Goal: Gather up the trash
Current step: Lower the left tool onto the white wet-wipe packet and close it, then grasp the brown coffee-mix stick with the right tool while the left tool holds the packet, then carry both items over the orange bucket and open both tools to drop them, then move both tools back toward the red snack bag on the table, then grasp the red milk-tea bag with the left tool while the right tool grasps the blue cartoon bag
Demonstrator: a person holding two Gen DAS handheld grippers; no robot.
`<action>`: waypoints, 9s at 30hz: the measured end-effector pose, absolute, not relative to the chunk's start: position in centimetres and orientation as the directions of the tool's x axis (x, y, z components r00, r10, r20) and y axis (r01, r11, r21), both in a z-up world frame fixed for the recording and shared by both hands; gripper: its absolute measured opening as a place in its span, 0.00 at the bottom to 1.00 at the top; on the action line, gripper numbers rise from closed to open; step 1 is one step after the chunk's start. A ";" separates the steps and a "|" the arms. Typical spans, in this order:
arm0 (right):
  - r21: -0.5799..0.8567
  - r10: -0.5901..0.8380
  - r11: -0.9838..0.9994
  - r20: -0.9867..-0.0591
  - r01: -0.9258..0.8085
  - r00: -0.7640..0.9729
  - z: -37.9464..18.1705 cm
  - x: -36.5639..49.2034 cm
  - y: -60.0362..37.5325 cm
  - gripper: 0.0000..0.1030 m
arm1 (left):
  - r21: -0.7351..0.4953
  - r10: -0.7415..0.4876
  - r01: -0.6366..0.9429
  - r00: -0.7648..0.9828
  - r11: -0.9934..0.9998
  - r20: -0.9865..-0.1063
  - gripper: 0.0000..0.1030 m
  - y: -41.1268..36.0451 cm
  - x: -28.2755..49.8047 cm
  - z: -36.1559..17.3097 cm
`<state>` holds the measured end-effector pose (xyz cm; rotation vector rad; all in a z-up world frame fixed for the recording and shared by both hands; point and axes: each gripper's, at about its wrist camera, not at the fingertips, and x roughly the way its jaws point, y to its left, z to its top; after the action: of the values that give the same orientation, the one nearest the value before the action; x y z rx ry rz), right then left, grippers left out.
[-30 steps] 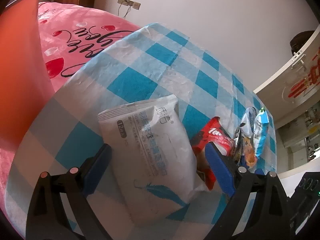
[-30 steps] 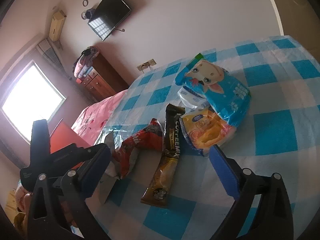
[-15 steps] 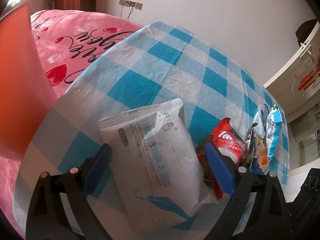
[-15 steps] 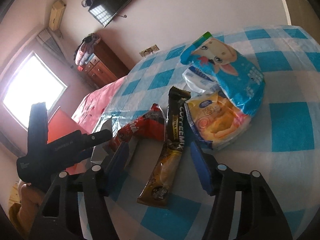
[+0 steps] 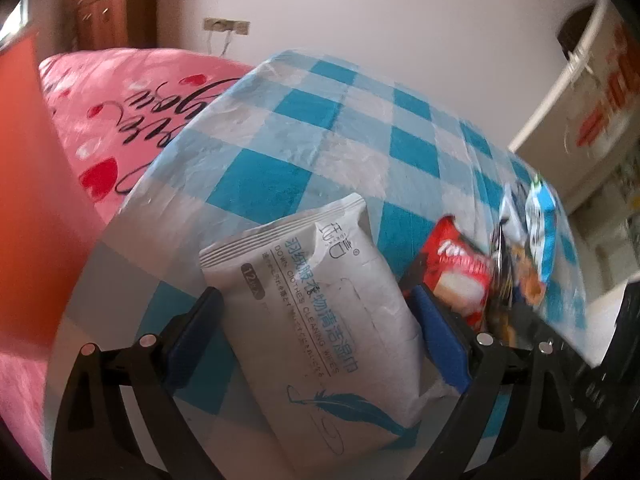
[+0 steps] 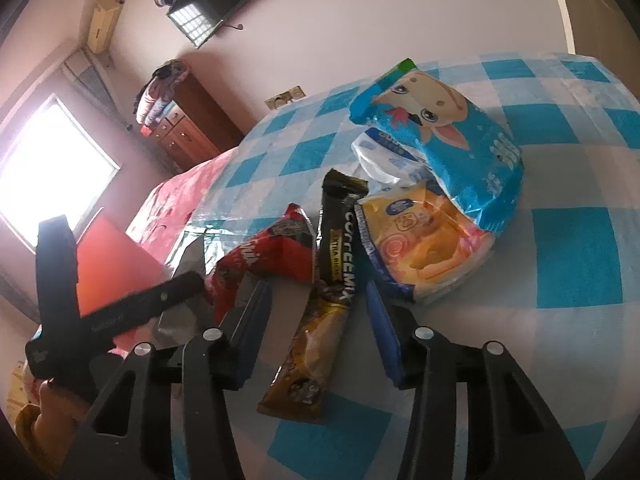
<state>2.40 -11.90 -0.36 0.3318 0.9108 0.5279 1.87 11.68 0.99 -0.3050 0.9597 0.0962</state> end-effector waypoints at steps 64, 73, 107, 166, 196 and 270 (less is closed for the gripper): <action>0.147 0.281 0.954 -0.740 -0.261 0.611 -0.2 0.6 -7.9 0.12 | -0.269 -0.191 -0.042 0.601 0.962 -0.776 0.67 13.2 -3.5 1.4; 0.177 0.283 0.958 -0.726 -0.226 0.627 0.4 -1.1 -9.1 0.07 | -0.334 -0.253 -0.017 0.614 0.943 -0.748 0.62 13.4 -4.5 1.6; 0.308 0.571 0.820 -0.492 -0.482 0.657 16.2 -4.9 -1.0 0.04 | -0.362 -0.212 0.029 0.852 0.932 -0.479 0.62 19.4 -10.4 13.7; 0.255 0.564 0.822 -0.480 -0.509 0.672 11.7 -4.9 3.7 0.89 | -0.264 0.115 -0.198 0.947 0.944 -0.300 0.88 26.1 -12.6 13.7; 0.280 0.386 0.922 -0.606 -0.267 0.696 4.7 0.7 -9.5 0.89 | -0.101 -0.065 0.020 0.879 0.995 -0.472 0.89 15.1 -4.0 8.3; 0.229 0.370 0.926 -0.708 -0.300 0.602 0.3 11.1 -16.2 0.52 | -0.068 -0.254 0.309 0.618 0.949 -0.744 0.53 4.1 5.3 0.2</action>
<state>11.12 -16.21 0.30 0.0895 0.8395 0.3887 5.26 4.14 0.24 0.0692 0.8449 -0.3244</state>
